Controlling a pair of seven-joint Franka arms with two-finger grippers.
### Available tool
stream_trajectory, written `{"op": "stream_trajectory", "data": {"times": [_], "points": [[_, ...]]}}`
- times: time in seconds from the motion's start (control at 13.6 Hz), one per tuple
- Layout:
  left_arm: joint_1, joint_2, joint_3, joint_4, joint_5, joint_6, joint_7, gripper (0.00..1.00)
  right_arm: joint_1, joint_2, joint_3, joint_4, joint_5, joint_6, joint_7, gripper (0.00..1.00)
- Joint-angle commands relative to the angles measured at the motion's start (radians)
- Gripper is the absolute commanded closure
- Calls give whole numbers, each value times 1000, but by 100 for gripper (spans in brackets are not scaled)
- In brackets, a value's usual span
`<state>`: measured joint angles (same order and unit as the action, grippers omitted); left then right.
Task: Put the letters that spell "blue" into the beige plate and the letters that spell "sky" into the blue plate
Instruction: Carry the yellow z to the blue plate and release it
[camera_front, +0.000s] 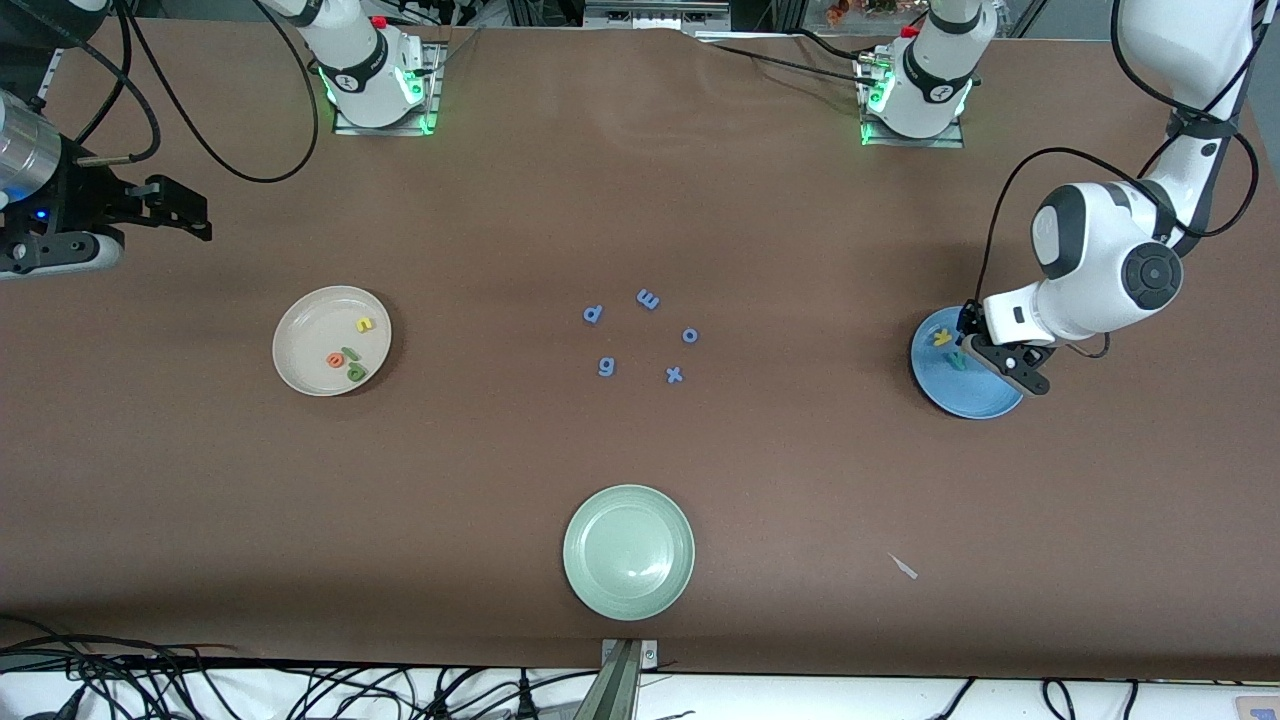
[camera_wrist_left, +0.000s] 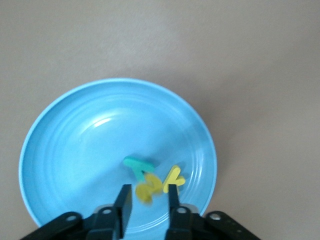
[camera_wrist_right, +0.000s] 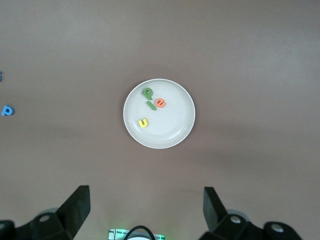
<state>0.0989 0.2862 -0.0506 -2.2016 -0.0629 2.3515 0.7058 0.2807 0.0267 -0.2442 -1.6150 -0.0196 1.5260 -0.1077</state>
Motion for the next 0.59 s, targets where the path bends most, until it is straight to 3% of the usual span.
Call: {"op": "stream_trajectory", "data": {"times": [0.0,0.29,0.51], "points": [[-2,-28,-3,-13,29,6,-5,0,-11,-2,13,4,-3,0,11,0],[21,-209,-5,-63,29,-26,-5,0,-12,-2,13,4,-3,0,8,0],[-11,-393,-5,-43,31,-220,-92,0,-12,-2,13,4,-3,0,10,0]]}}
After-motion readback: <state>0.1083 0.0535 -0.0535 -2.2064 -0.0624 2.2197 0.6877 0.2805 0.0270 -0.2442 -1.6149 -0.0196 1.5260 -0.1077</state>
